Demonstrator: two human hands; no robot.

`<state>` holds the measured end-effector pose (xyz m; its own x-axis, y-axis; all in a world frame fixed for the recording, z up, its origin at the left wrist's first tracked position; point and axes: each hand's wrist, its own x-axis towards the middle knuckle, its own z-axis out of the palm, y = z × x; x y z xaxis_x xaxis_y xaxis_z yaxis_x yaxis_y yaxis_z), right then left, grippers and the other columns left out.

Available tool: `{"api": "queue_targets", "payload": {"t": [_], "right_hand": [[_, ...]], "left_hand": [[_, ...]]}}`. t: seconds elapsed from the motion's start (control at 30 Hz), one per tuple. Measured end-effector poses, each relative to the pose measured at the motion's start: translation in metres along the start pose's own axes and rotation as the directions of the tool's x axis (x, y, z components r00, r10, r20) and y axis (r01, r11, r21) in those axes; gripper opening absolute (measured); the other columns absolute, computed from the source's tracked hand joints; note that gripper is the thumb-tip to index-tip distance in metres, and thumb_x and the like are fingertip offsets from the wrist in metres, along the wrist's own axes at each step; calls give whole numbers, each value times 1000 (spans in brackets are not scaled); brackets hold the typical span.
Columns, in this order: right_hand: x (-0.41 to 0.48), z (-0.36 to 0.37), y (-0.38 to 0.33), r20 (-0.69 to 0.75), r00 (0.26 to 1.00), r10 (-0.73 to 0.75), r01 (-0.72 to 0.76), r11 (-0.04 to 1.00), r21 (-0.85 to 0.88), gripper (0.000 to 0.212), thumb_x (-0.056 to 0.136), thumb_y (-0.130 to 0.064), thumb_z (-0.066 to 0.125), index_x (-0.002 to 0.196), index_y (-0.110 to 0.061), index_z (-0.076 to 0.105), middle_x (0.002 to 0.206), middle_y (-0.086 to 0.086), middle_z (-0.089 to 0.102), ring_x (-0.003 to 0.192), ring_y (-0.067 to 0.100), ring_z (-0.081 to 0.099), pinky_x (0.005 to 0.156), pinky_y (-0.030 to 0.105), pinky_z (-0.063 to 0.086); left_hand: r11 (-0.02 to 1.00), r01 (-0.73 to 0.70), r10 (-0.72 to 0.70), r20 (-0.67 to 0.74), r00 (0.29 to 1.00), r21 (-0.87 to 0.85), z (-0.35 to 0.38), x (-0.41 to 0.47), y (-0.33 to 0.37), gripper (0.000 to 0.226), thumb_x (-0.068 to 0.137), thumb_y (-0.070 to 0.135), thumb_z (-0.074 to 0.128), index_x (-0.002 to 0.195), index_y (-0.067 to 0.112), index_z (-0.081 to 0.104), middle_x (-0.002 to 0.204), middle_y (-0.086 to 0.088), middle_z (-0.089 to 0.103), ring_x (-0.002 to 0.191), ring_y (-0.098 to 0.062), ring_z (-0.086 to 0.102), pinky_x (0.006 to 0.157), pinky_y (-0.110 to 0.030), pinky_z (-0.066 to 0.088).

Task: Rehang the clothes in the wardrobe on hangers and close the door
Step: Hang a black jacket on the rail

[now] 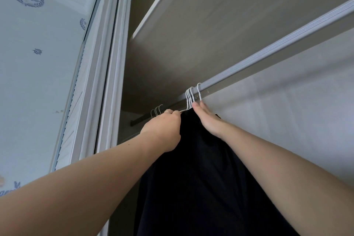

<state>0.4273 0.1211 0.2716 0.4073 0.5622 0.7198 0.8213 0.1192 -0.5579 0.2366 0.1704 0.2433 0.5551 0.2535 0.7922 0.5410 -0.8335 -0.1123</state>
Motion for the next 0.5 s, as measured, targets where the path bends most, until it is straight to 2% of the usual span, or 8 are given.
{"api": "queue_targets", "payload": {"t": [0.2, 0.4, 0.47, 0.5], "right_hand": [[17, 22, -1, 0, 1000, 4, -4, 1000, 17, 83, 86, -82, 20, 157, -39, 4, 165, -13, -1, 152, 14, 0, 123, 48, 3], [5, 19, 3, -9, 1000, -4, 4, 1000, 14, 74, 90, -78, 22, 155, -44, 10, 165, -13, 4, 152, 13, 3, 123, 44, 3], [-7, 15, 5, -2, 1000, -16, 16, 1000, -21, 74, 89, -78, 25, 154, -45, 14, 164, -13, 11, 151, 12, 9, 123, 42, 7], [-14, 13, 5, -4, 1000, -10, 10, 998, -58, 75, 89, -77, 26, 155, -44, 15, 164, -12, 14, 151, 12, 12, 122, 41, 9]], "left_hand": [[999, -13, 12, 29, 1000, 48, 2, -1, -4, 55, 93, 5, 46, 148, 14, 38, 153, -2, 35, 125, -32, 54, 98, -45, 50], [999, -49, 48, 54, 997, 19, 3, -13, -15, 55, 95, 8, 46, 148, 14, 35, 152, -1, 35, 128, -29, 50, 101, -46, 48], [994, -50, 49, 7, 999, 101, 1, -21, -18, 51, 97, 15, 47, 147, 16, 37, 151, -2, 39, 134, -28, 44, 109, -44, 40], [985, -54, 57, -14, 998, 165, -1, -25, -20, 51, 98, 18, 47, 148, 16, 38, 152, -4, 40, 140, -28, 38, 115, -45, 30]]}}
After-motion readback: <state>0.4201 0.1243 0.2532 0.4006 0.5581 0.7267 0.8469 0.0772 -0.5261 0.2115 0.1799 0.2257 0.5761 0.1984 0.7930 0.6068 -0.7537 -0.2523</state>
